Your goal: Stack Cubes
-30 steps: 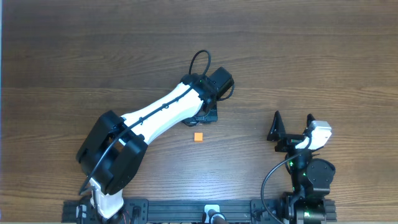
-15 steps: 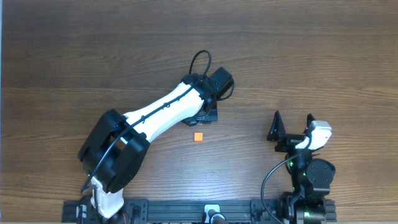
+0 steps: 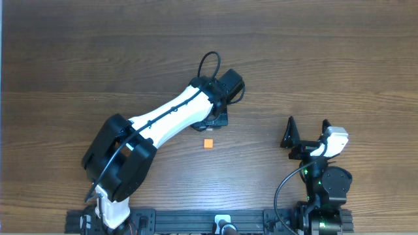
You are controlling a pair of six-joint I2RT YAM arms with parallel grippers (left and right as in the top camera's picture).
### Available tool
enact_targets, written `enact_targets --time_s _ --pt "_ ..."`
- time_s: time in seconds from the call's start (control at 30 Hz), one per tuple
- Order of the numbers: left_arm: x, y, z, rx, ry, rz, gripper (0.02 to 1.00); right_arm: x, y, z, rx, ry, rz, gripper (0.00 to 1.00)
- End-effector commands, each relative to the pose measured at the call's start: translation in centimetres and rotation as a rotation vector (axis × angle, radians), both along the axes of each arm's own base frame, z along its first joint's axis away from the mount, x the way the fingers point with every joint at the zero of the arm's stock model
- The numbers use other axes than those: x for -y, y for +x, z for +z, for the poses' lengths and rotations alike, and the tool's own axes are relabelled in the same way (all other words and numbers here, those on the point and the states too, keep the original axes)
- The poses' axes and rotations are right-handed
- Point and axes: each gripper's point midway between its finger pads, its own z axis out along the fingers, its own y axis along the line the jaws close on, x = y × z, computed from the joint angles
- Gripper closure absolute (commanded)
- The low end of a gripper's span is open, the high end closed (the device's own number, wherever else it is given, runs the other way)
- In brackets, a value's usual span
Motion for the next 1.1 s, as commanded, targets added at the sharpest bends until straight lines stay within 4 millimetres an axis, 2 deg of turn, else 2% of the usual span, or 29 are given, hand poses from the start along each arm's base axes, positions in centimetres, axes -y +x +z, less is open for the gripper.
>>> enact_targets --time_s 0.03,0.43,0.67,1.1 --pt "0.05 0.61 -0.58 0.002 0.009 0.018 0.972 -0.24 -0.01 -0.11 0.004 0.000 0.013 0.007" --pt "0.25 0.69 -0.66 0.002 0.000 0.017 0.961 -0.24 -0.01 -0.11 0.004 0.000 0.013 0.007" --pt "0.45 0.72 -0.66 0.003 -0.009 0.016 0.899 -0.24 -0.01 -0.11 0.004 0.000 0.013 0.009" --pt "0.50 0.69 -0.67 0.001 -0.012 0.016 0.663 -0.24 -0.01 -0.11 0.004 0.000 0.013 0.009"
